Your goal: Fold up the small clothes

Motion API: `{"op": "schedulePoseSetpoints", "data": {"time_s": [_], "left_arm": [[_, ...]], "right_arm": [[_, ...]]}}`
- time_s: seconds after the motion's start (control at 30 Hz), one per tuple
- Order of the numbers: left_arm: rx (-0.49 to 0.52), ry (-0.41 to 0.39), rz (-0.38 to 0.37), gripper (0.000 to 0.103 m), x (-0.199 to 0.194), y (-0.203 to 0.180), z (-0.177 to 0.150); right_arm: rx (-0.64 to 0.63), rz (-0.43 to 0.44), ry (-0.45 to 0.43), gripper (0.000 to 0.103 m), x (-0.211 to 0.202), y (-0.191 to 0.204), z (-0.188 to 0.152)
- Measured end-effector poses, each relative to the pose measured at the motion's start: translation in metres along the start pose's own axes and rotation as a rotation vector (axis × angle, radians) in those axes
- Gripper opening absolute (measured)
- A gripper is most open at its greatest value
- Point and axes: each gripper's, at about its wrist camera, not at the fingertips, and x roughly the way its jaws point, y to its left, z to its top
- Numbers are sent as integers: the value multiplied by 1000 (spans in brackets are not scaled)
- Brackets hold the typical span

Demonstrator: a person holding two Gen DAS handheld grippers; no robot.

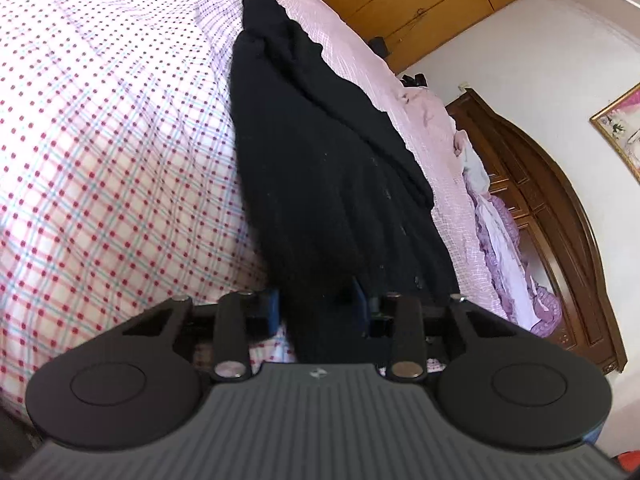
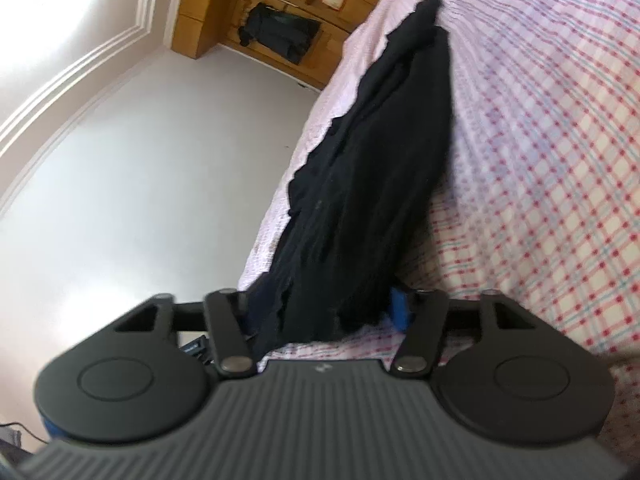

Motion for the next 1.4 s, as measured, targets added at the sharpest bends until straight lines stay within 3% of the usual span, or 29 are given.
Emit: {"op": "schedulePoseSetpoints", "data": {"time_s": [0.1, 0.17, 0.57, 0.77, 0.97, 1.07, 1.27, 1.4], "left_arm": [[6, 0, 1, 40, 0, -1, 0], [12, 0, 17, 30, 0, 0, 1], [101, -20, 119, 16, 5, -16, -2], [170, -32, 157, 14, 7, -28, -4], [265, -51, 210, 13, 8, -48, -9], [249, -57, 198, 9, 6, -52, -3], [277, -89, 196, 8, 1, -70, 16], [288, -119, 183, 8, -3, -82, 30]], "right_arm": [[43, -40, -5, 17, -1, -8, 1], [52, -54, -7, 12, -1, -11, 1], [25, -111, -9, 8, 8, -5, -1], [-3, -131, -9, 7, 15, 4, -5], [-81, -156, -65, 10, 20, 20, -12], [-94, -104, -49, 10, 24, 29, -9], [-146, 24, -119, 10, 24, 59, 5], [-185, 63, -93, 10, 36, 78, 21]]}}
